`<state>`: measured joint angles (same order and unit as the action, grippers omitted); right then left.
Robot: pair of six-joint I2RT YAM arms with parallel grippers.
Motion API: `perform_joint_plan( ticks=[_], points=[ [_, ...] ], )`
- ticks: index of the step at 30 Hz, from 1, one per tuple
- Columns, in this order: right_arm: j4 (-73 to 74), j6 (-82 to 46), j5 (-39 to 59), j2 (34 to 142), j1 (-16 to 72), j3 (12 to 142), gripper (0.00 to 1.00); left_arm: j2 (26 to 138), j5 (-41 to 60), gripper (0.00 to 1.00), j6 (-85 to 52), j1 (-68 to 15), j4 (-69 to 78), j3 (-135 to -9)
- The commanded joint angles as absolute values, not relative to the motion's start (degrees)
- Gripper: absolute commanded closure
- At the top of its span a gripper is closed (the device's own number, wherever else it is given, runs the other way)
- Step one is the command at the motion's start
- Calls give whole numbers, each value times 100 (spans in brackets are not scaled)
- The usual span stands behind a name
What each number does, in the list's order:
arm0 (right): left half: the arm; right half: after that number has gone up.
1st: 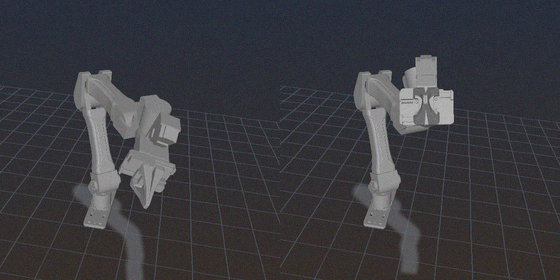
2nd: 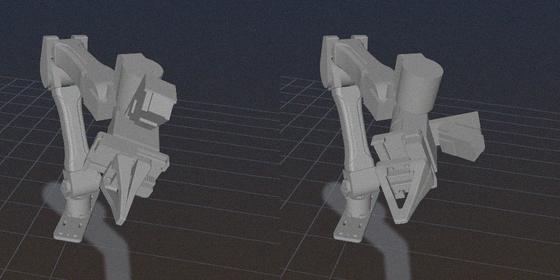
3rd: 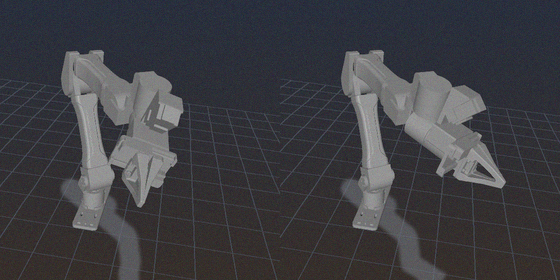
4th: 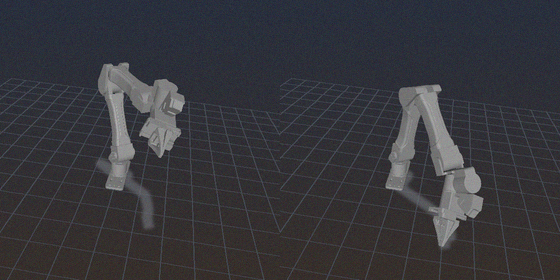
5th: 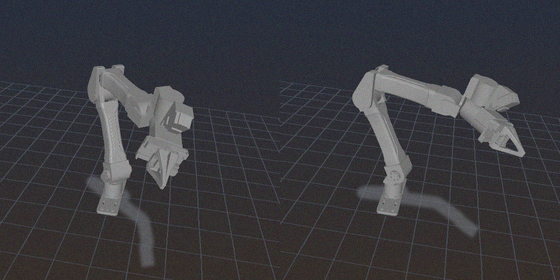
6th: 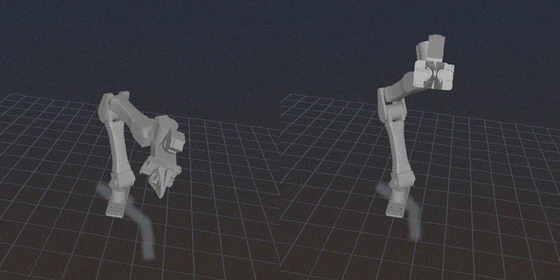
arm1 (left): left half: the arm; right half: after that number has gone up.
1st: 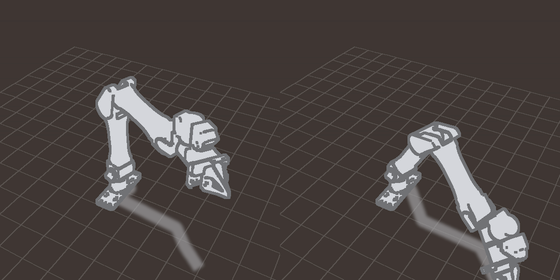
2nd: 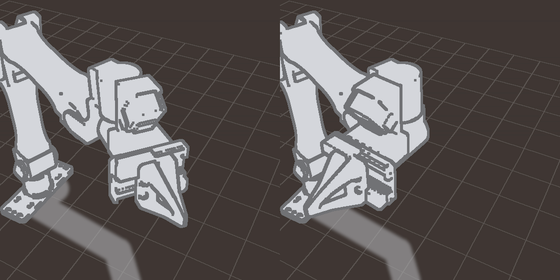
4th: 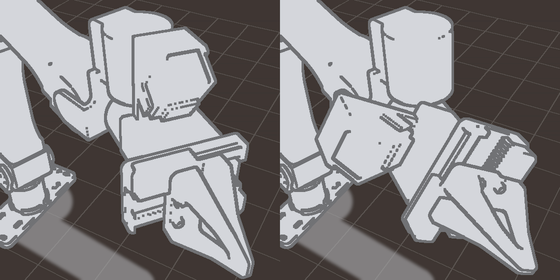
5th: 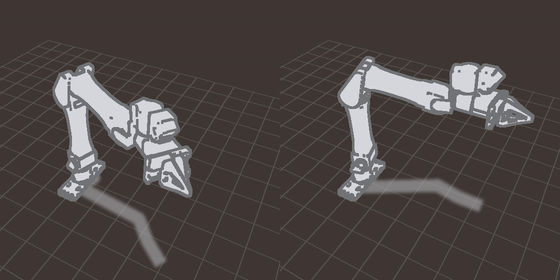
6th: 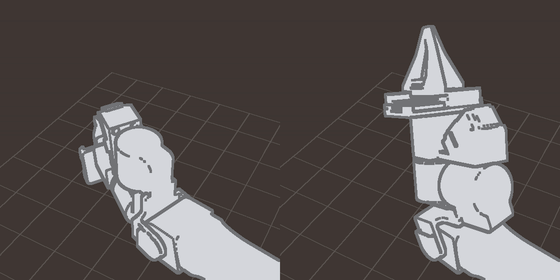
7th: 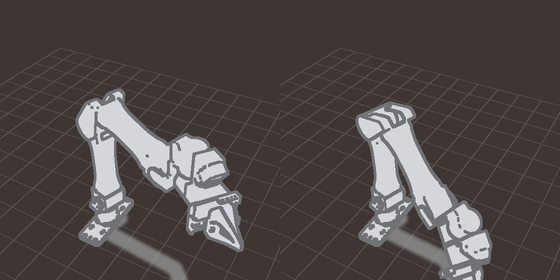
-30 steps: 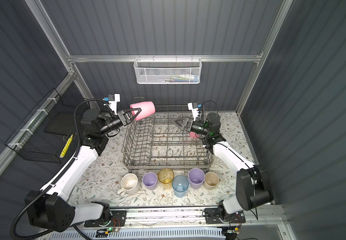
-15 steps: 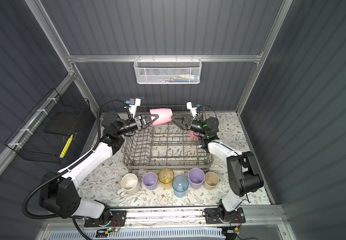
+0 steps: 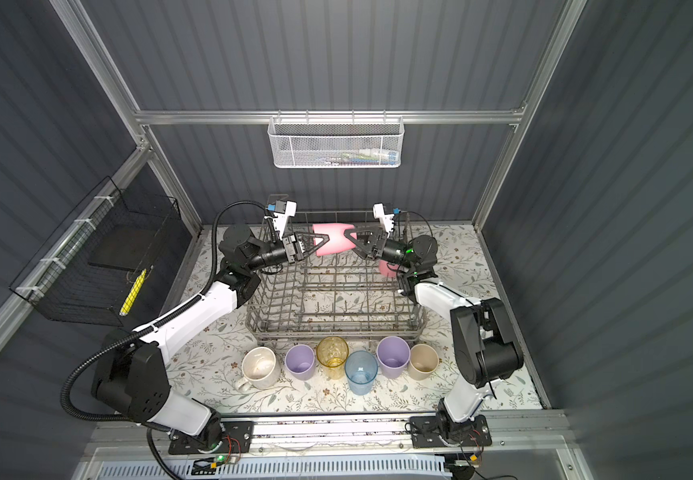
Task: Load the cups into the dish rack
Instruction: 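Grasp the second pink cup with the right gripper while the left gripper opens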
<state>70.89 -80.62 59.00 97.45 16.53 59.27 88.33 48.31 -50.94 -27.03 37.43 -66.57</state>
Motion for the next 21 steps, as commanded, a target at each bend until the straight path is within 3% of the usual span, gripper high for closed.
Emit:
perform_joint_plan(
  ticks=[1, 15, 21],
  points=[
    [7546, -8248, 6037, 9840, 1666, 6122, 1, 8958, 4970, 100, -5205, -2776, 4016, -6921],
    [7782, -8503, 6188, 10096, 1758, 6263, 12, 9170, 5018, 100, -5234, -2898, 4043, -7031],
    [7904, -8613, 6193, 10164, 1766, 6292, 24, 9213, 5035, 100, -5238, -2927, 4043, -7067]
  ],
)
